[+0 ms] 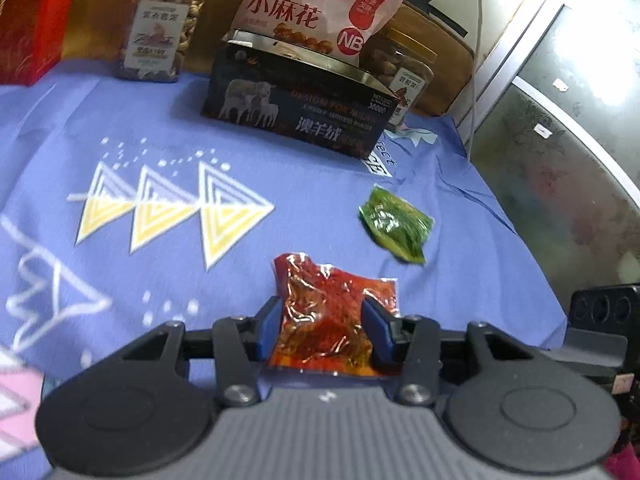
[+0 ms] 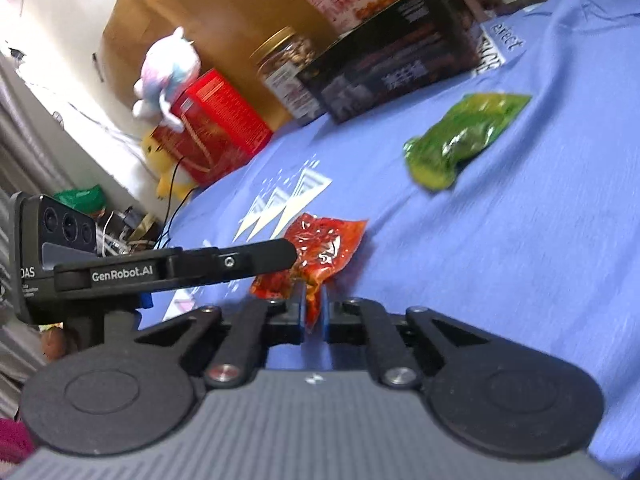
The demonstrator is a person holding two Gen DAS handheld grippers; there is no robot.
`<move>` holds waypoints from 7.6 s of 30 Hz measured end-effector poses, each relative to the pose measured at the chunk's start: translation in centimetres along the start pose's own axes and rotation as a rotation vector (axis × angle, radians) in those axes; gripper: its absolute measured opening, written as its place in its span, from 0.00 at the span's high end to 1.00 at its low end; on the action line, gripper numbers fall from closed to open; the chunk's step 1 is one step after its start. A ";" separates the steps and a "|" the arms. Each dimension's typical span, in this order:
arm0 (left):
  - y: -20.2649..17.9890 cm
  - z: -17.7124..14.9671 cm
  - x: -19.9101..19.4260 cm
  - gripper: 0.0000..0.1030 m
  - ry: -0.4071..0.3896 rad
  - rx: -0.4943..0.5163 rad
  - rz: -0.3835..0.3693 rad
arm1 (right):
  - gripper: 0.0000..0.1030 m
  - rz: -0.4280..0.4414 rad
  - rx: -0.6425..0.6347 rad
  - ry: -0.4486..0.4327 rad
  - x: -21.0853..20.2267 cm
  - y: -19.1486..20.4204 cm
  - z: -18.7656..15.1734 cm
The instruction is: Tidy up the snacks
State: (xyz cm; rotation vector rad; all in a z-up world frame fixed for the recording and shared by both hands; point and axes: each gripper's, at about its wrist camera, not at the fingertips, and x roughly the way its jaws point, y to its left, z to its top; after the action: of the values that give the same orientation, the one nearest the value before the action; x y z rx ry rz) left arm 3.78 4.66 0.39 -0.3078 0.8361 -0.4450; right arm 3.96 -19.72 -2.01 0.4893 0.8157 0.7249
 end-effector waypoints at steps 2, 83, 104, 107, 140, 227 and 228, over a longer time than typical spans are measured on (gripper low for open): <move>0.1 -0.9 -0.9 0.57 -0.002 -0.005 -0.010 | 0.91 0.007 -0.019 0.016 -0.2 0.5 -0.6; 4.4 21.3 9.8 0.53 -0.251 0.033 0.343 | 0.60 -0.336 -0.134 -0.471 3.0 -6.0 19.2; 4.0 16.5 7.2 0.46 -0.146 -0.060 0.328 | 0.51 -0.250 -0.043 -0.268 4.2 -6.9 17.3; 4.0 15.6 4.5 0.46 -0.196 -0.086 0.329 | 0.51 -0.200 0.001 -0.281 2.3 -7.1 16.3; 5.0 4.7 -1.3 0.43 -0.081 -0.137 0.059 | 0.71 -0.029 0.117 -0.036 2.0 -1.3 2.8; -3.7 2.0 0.6 0.46 -0.120 0.133 0.423 | 0.48 -0.369 -0.160 -0.290 0.2 2.2 0.5; -3.9 1.4 0.5 0.46 -0.120 0.140 0.435 | 0.46 -0.370 -0.156 -0.287 -0.1 2.3 0.0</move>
State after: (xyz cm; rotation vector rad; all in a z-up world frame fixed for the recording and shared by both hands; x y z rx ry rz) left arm 4.14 1.15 2.71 -0.0177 0.7248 -0.0759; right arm 2.97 -18.28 -0.49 0.2814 0.5540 0.3603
